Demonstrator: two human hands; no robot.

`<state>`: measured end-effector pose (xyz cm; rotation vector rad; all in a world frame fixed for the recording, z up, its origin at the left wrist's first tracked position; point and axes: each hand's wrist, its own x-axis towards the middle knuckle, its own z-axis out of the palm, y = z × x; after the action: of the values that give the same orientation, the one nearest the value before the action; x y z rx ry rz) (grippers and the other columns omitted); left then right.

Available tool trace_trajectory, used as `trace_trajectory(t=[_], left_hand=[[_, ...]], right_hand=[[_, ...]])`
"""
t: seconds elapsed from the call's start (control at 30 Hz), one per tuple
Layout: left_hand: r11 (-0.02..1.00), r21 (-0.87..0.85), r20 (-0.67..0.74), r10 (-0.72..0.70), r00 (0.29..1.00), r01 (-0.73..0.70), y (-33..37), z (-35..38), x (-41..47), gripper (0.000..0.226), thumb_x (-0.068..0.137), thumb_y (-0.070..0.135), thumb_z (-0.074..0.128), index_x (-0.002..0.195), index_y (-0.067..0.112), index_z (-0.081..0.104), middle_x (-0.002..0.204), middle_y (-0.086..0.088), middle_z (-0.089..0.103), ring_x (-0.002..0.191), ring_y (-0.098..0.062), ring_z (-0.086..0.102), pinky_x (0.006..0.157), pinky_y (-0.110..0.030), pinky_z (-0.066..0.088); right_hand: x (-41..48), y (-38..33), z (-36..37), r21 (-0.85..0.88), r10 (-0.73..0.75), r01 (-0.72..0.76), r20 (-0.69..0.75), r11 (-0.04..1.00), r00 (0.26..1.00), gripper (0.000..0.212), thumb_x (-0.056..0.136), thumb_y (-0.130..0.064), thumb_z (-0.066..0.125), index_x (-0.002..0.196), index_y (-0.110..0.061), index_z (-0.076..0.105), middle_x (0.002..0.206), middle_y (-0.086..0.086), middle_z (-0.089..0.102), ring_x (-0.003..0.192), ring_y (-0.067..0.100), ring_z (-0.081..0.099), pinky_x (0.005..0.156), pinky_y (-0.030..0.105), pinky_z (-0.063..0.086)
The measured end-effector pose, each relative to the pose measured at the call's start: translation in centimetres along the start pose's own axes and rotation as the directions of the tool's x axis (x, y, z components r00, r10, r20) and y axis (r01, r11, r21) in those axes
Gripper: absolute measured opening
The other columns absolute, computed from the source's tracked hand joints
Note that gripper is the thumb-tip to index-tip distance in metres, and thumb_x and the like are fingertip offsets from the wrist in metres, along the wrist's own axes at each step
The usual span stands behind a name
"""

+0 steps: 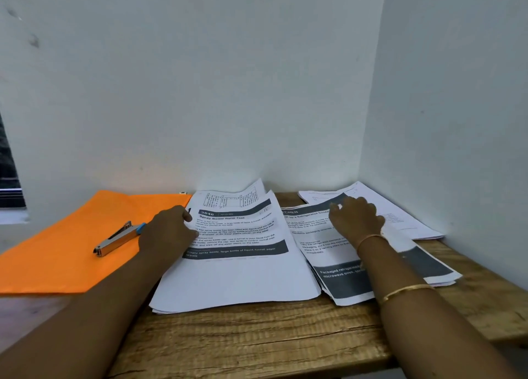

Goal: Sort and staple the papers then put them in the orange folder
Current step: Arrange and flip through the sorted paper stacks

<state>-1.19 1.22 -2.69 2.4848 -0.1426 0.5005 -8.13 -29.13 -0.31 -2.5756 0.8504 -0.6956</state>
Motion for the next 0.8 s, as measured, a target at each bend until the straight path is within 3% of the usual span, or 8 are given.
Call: trace_trajectory(t=[0.13,0.2,0.27,0.37,0.53,0.7,0.8], left_hand=[[1.0,-0.008,0.038,0.02,0.999,-0.02,-0.1,0.1,0.0,0.038,0.08,0.022,0.072,0.114,0.013,0.059,0.118,-0.008,0.059,0.107,-0.025,0.053,0.083,-0.034,0.042],[0.999,-0.025,0.048,0.048,0.998,-0.047,-0.1,0.3,0.2,0.037,0.08,0.016,0.072,0.114,0.011,0.059,0.119,-0.011,0.058,0.109,-0.026,0.052,0.084,-0.034,0.04],[0.998,-0.034,0.043,0.053,0.998,-0.052,-0.2,0.4,0.3,0.037,0.08,0.013,0.072,0.114,0.01,0.059,0.12,-0.012,0.058,0.11,-0.026,0.052,0.085,-0.034,0.04],[0.998,-0.034,0.028,0.045,0.999,-0.044,-0.3,0.5,0.3,0.041,0.078,0.014,0.074,0.115,0.01,0.058,0.121,-0.013,0.056,0.108,-0.027,0.053,0.083,-0.033,0.04],[0.998,-0.047,0.017,0.038,0.999,-0.037,-0.3,0.5,0.3,0.052,0.075,0.016,0.077,0.121,0.007,0.054,0.121,-0.016,0.054,0.107,-0.028,0.052,0.077,-0.031,0.037],[0.984,-0.175,-0.043,0.023,0.999,-0.031,0.1,0.1,0.0,0.042,0.077,0.006,0.073,0.115,0.005,0.056,0.109,-0.015,0.063,0.086,-0.021,0.052,0.062,-0.027,0.035],[0.98,-0.195,-0.089,0.026,0.996,-0.043,0.5,0.0,-0.2,0.032,0.083,0.007,0.068,0.113,0.005,0.057,0.109,-0.016,0.064,0.089,-0.025,0.058,0.057,-0.025,0.037]], right_hand=[[-1.0,-1.8,1.1,0.112,-0.141,0.133,0.073,0.985,0.987,0.031,0.095,-0.035,0.04,0.097,-0.016,0.064,0.108,0.006,0.062,0.108,0.031,0.052,0.094,0.042,0.035],[-1.4,-2.4,1.4,0.156,-0.213,0.198,0.087,0.968,0.973,0.028,0.094,-0.03,0.041,0.073,-0.016,0.054,0.085,0.002,0.059,0.09,0.028,0.052,0.089,0.04,0.037],[-1.6,-2.7,1.8,0.195,-0.274,0.251,0.098,0.948,0.957,0.032,0.093,-0.026,0.042,0.062,-0.017,0.044,0.069,-0.003,0.052,0.079,0.026,0.05,0.081,0.037,0.038],[-1.5,-2.9,2.4,0.239,-0.333,0.292,0.154,0.926,0.93,0.031,0.092,-0.028,0.046,0.062,-0.02,0.048,0.063,-0.006,0.051,0.076,0.024,0.053,0.078,0.036,0.04],[-2.2,-3.5,2.8,0.242,-0.409,0.354,0.235,0.903,0.882,0.044,0.093,-0.03,0.051,0.053,-0.02,0.034,0.057,-0.006,0.04,0.068,0.02,0.041,0.072,0.033,0.033],[-2.3,-3.8,3.4,0.235,-0.446,0.393,0.257,0.889,0.857,0.018,0.092,-0.031,0.05,0.076,-0.025,0.053,0.079,-0.004,0.059,0.087,0.022,0.058,0.086,0.038,0.045],[-2.2,-3.6,3.6,0.246,-0.443,0.385,0.258,0.89,0.859,0.012,0.092,-0.029,0.05,0.082,-0.025,0.054,0.074,-0.008,0.055,0.082,0.019,0.054,0.081,0.034,0.042]])
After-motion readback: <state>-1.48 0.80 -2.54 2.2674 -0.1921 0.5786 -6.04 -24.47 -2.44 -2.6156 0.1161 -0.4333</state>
